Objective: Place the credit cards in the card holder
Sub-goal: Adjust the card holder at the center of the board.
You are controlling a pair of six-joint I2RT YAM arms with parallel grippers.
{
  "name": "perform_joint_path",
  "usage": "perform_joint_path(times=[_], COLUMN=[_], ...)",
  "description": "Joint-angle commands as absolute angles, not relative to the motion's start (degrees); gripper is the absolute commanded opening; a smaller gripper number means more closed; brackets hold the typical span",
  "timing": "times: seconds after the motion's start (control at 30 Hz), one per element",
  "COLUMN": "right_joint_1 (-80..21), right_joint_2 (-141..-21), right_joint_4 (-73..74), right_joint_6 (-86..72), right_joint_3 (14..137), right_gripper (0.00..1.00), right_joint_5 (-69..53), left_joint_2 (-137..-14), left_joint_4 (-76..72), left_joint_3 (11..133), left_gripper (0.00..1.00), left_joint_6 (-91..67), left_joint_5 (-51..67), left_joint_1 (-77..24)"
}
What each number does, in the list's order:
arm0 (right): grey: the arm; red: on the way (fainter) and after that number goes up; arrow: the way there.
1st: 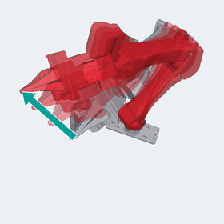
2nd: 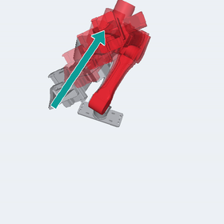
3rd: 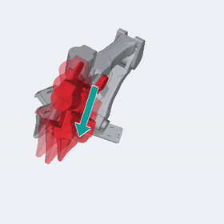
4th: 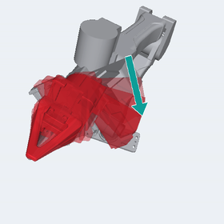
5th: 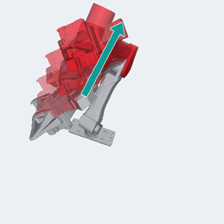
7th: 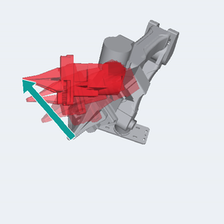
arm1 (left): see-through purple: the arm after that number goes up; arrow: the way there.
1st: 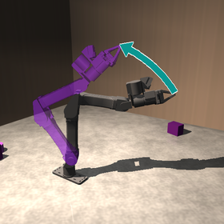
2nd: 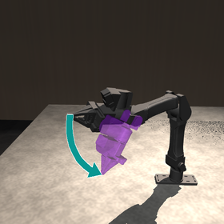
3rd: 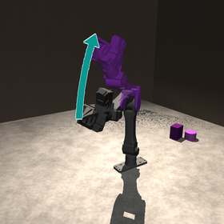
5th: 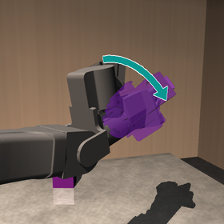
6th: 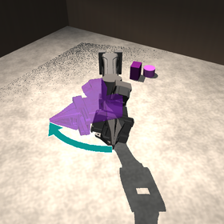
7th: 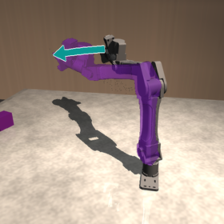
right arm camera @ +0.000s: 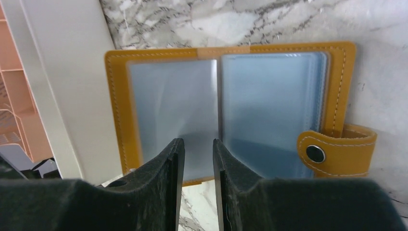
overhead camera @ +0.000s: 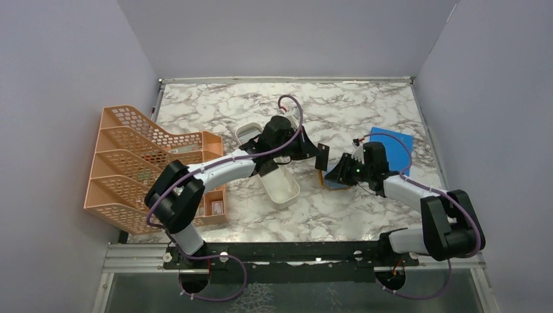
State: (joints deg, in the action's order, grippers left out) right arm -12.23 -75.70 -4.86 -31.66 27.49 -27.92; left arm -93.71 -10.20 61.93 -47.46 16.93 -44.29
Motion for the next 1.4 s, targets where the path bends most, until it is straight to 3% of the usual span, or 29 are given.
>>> perform_joint_path(times=[0.0,0.47,0.77,1.1,1.37], right_joint_1=[-13.1,-13.2,-13.2,-13.2,-13.2], right_joint_2=[-78.1,-76.7,-74.9,-78.5,-84.0], right_joint_4=[-8.7,0.5,8.5,13.2,16.8], right_joint_6=[-32.9,-30.8,-27.0,-20.6,-17.7], right_joint_3=[26.1,29.1,34.5,45.2,48.5], right_gripper=[0.33,0.31,0.31,0.37,0.44], right_joint_5=[-27.8,-18.4,-8.9,-9.6,-0.4], left_joint_2=[-97.0,-108.2,-110.2,-112.3,-113.0], left_joint_4=[-16.0,-3.0,-3.1,-3.8,-2.8], left_joint_3=[63.9,68.4,68.7,69.8,71.1], left_gripper=[0.0,0.0,0.0,0.0,0.0], left_joint_6=[-51.3,-44.9,-43.5,-43.1,-42.3], left_joint_5=[17.4,8.5,8.1,9.7,9.5], left_joint_1=[-45.6,-45.6,-45.6,-45.6,-45.6])
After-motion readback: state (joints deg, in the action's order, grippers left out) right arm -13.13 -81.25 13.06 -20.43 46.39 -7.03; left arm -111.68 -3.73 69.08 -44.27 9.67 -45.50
